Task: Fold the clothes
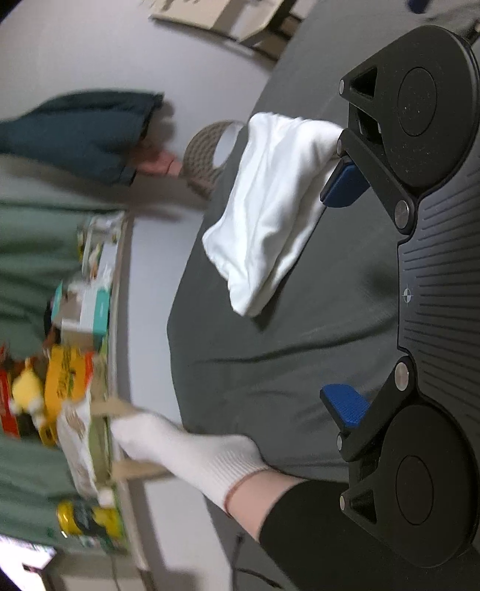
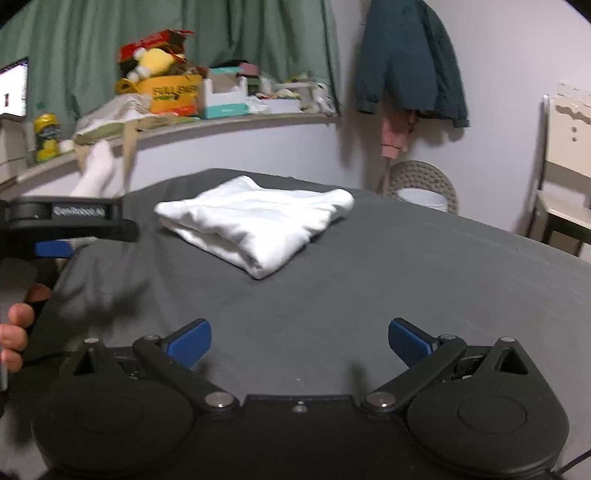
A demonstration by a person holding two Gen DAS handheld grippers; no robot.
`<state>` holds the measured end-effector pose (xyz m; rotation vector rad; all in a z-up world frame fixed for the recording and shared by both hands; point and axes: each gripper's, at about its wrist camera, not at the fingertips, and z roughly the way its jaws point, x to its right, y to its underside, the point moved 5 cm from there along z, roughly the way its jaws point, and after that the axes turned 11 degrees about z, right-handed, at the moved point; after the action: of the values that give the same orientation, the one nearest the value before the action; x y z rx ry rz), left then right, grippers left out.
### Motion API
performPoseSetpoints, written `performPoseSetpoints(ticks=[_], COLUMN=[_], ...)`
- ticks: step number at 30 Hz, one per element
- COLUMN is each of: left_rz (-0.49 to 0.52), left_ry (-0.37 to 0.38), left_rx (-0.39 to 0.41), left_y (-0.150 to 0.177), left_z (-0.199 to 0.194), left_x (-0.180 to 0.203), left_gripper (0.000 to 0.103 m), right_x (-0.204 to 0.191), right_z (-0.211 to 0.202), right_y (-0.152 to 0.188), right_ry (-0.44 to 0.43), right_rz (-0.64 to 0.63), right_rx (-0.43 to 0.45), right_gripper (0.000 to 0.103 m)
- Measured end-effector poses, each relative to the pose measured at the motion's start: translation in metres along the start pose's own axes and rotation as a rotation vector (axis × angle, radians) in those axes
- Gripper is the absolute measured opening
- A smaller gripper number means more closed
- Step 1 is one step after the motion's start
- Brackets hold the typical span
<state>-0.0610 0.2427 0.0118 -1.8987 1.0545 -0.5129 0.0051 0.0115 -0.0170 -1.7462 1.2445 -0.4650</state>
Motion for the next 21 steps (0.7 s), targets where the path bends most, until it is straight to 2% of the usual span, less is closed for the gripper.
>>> performPoseSetpoints(ticks=[5, 9, 13, 15, 19, 21], left_rz=[0.080, 0.111, 0.095, 0.149, 0.233, 0.253], left_ry=[-0.107, -0.083, -0.051, -0.034, -0.144, -0.141], left_rx=[-0.025, -0.020, 0.008, -0.009, 0.018, 0.022], left_y=[-0.004, -0.019, -0.033, -0.040, -0.042, -0.041], left_z=[0.004, -0.003, -0.015, -0.017, -0.022, -0.022], left_x=[0.016, 0.021, 0.016, 0.016, 0.016, 0.017], left_gripper=[0.102, 0.102, 0.102, 0.102, 0.102, 0.102], right_x=[-0.002, -0.002, -0.003, -0.008, -0.013, -0.017], right_z=[0.001, -0.001, -0.016, -0.023, -0.029, -0.025], right_y=[-0.005, -0.007, -0.018, -0.026, -0.032, -0.028], right_ry=[0.105, 0.134, 0.151, 0.161, 0.161, 0.146], right_rz=[0.014, 0.064, 0.094, 0.072, 0.014, -0.066], right_rx=[0.061, 0.109, 0.242, 0.268, 0.263, 0.222], right_gripper=[0.103, 0.103, 0.103, 0.103, 0.103, 0.103])
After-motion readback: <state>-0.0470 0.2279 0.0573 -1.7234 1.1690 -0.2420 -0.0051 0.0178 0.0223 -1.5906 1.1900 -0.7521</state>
